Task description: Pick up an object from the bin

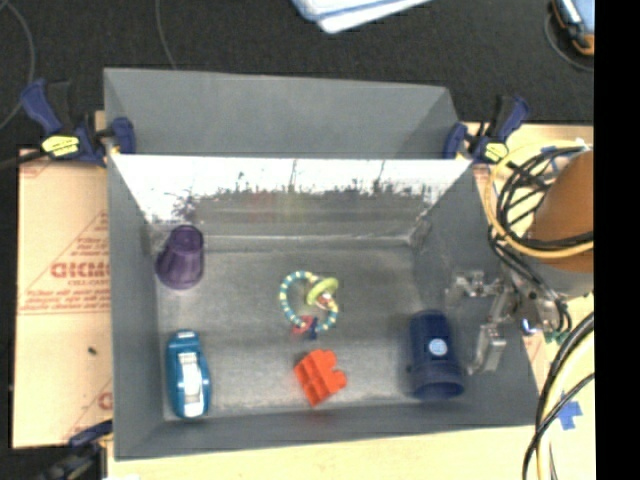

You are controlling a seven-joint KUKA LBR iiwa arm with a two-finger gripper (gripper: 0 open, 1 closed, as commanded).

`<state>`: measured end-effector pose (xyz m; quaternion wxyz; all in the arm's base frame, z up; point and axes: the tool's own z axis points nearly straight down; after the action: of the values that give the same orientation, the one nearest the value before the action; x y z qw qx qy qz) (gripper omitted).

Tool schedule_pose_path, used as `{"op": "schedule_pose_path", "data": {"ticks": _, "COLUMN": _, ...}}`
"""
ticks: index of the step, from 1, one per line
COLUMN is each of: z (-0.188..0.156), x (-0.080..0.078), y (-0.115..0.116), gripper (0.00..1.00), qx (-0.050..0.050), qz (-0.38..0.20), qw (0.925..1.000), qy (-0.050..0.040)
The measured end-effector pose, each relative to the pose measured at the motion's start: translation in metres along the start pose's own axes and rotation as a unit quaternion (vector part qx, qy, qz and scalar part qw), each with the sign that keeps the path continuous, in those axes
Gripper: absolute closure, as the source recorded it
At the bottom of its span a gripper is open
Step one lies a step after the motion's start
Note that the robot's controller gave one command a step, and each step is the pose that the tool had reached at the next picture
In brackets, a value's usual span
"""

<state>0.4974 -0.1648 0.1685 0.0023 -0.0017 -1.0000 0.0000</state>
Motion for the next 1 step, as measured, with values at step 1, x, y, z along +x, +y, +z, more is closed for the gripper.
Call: {"op": "schedule_pose_path", "data": {"ticks": 1, "z": -0.0044, "x": -0.002, "y": 0.0007, "gripper": 0.0, "qx": 0.001, "qz": -0.003, "qw": 1.0, "qy": -0.0039}}
